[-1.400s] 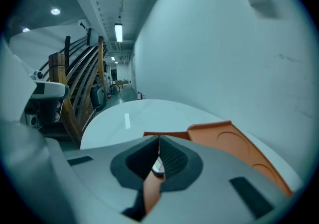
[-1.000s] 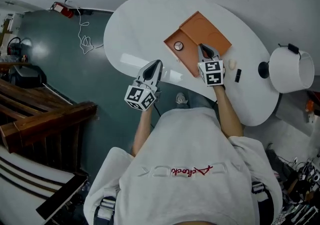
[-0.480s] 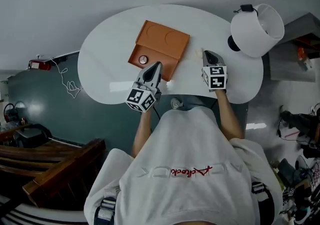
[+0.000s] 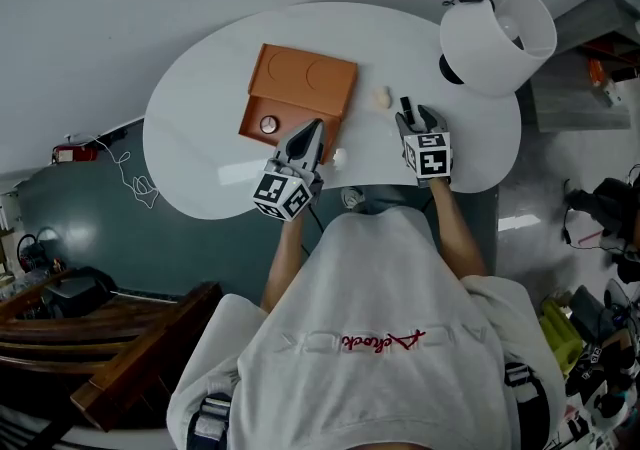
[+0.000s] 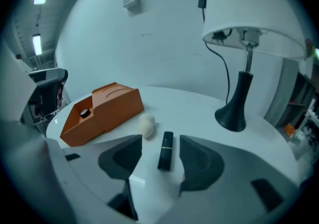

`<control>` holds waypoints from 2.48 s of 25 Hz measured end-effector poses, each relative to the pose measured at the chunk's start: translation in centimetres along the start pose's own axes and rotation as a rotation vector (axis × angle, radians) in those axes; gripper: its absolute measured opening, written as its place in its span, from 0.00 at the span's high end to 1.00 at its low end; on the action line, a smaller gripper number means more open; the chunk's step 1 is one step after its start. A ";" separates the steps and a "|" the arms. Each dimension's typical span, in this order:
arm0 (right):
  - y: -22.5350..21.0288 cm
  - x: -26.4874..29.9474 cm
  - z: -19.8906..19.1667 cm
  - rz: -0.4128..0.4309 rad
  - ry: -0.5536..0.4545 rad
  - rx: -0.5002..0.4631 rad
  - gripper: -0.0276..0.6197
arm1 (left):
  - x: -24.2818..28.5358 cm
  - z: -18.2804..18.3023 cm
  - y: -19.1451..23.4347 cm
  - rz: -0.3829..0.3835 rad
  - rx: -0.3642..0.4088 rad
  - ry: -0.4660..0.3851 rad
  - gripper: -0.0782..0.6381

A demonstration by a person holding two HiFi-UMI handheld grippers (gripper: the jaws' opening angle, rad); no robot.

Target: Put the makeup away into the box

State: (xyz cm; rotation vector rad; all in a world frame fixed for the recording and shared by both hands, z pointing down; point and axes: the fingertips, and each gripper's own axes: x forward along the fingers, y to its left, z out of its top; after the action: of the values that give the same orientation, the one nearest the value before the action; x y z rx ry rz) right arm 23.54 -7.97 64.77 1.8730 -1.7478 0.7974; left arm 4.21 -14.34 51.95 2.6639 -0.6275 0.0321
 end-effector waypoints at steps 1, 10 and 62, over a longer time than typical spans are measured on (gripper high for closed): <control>0.1 0.3 -0.6 0.009 0.017 0.003 0.61 | -0.1 -0.2 0.2 0.004 -0.003 0.003 0.88; -0.3 2.4 -2.7 -0.024 0.106 0.003 0.61 | -0.7 -1.5 1.6 0.044 -0.025 0.027 0.88; 24.6 0.8 10.9 0.503 -0.205 -0.429 0.79 | -22.1 2.4 4.7 0.562 0.013 -0.258 0.88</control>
State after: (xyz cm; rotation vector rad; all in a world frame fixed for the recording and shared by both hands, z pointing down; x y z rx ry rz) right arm 0.27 -18.14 55.93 1.2838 -2.3430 0.3495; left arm -17.89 -9.78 49.02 2.4336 -1.4420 -0.1525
